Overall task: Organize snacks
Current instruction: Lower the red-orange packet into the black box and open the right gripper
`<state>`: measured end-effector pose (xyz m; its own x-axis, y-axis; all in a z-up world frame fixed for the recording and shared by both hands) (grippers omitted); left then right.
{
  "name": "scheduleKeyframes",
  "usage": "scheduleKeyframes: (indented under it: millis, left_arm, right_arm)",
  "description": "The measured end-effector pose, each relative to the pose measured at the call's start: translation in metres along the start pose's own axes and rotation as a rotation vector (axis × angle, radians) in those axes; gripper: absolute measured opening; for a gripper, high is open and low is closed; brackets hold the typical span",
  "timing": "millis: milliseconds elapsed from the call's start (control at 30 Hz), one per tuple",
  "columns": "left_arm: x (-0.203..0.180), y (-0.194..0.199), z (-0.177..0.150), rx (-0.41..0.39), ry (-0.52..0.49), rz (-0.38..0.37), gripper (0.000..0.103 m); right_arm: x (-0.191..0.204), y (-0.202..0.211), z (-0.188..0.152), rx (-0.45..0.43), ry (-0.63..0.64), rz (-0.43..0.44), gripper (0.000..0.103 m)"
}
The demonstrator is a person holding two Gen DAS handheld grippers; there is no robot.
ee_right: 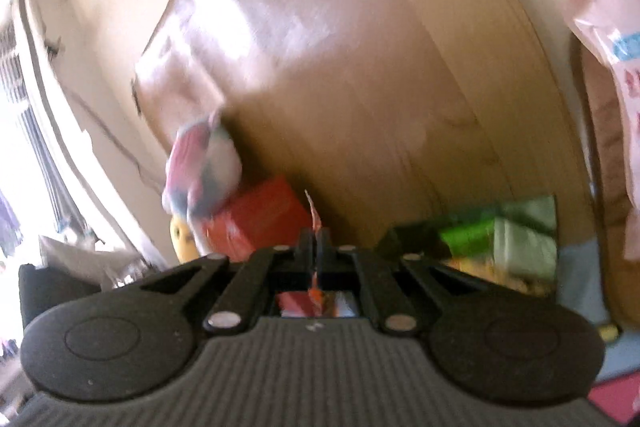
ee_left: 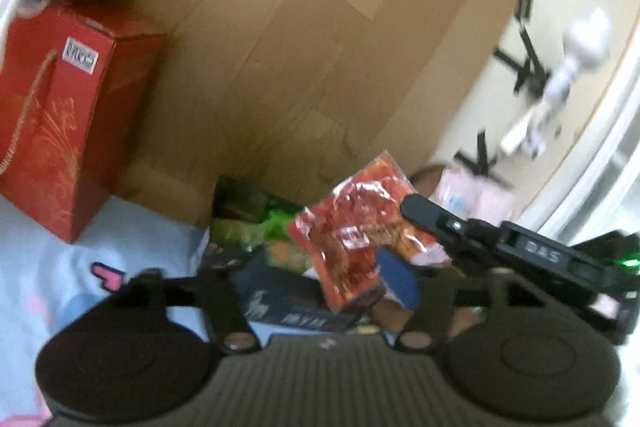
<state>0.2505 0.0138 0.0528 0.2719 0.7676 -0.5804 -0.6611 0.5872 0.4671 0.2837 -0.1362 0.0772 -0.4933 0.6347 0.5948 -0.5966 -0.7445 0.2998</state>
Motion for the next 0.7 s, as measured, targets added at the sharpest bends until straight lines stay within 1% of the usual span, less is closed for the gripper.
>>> scheduleKeyframes:
  millis: [33,67,167,200,233,267,300,333,367,433,467,500,567,600,667,700]
  left_arm:
    - [0.002,-0.004,0.003,0.004,0.026,-0.036,0.088]
    - [0.005,-0.008,0.006,0.011,0.049,-0.067,0.09]
    - [0.015,-0.028,0.011,0.033,0.129,-0.135,0.091]
    - [0.019,-0.034,0.013,0.036,0.166,-0.174,0.091]
    - [0.021,-0.04,0.014,0.038,0.201,-0.214,0.086]
    - [0.022,-0.045,0.015,0.038,0.232,-0.251,0.08]
    - [0.023,-0.051,0.018,0.041,0.251,-0.289,0.057]
    - [0.023,-0.057,0.021,0.05,0.259,-0.319,0.046]
    - [0.026,-0.061,0.023,0.053,0.265,-0.317,0.044]
    - [0.027,-0.071,0.028,0.063,0.249,-0.291,0.037]
    - [0.025,-0.078,0.031,0.071,0.232,-0.271,0.036]
    - [0.025,-0.084,0.034,0.079,0.21,-0.238,0.035]
    - [0.025,-0.097,0.041,0.095,0.152,-0.153,0.034]
    - [0.025,-0.105,0.044,0.105,0.115,-0.095,0.034]
    - [0.027,-0.12,0.045,0.139,0.07,-0.018,0.033]
    - [0.03,-0.127,0.044,0.155,0.05,0.034,0.033]
  right_arm:
    - [-0.004,-0.004,0.005,0.001,-0.032,0.019,0.004]
    - [-0.009,-0.009,0.009,0.002,-0.072,0.047,0.004]
    - [-0.017,-0.017,0.019,-0.006,-0.184,0.129,0.004]
    - [-0.019,-0.02,0.02,-0.007,-0.219,0.16,0.004]
    - [-0.022,-0.022,0.02,-0.006,-0.249,0.186,0.004]
    - [-0.025,-0.024,0.02,-0.005,-0.271,0.202,0.004]
    - [-0.028,-0.025,0.018,-0.003,-0.284,0.209,0.004]
    - [-0.032,-0.028,0.016,-0.001,-0.289,0.201,0.004]
    - [-0.035,-0.027,0.017,-0.008,-0.283,0.181,0.004]
    - [-0.049,-0.029,0.018,-0.016,-0.28,0.126,0.004]
    - [-0.056,-0.025,0.018,-0.015,-0.282,0.108,0.004]
    - [-0.064,-0.028,0.017,-0.015,-0.271,0.072,0.004]
    - [-0.075,-0.033,0.014,-0.006,-0.216,-0.026,0.005]
    - [-0.078,-0.036,0.011,0.001,-0.183,-0.075,0.005]
    - [-0.083,-0.044,0.003,0.02,-0.118,-0.168,0.006]
    - [-0.084,-0.048,-0.001,0.032,-0.075,-0.219,0.011]
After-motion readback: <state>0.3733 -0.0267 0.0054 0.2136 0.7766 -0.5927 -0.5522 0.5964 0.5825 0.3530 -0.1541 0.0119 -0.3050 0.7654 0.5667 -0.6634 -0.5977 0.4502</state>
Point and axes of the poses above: each gripper's, at about its wrist camera, not at the fingertips, and y roughly against the way its jaws point, x to its left, z to its top, the point moved 9 cm from there along -y, roughly the way its jaws point, and after that the axes turned 9 degrees about x, right-handed, at the moved point
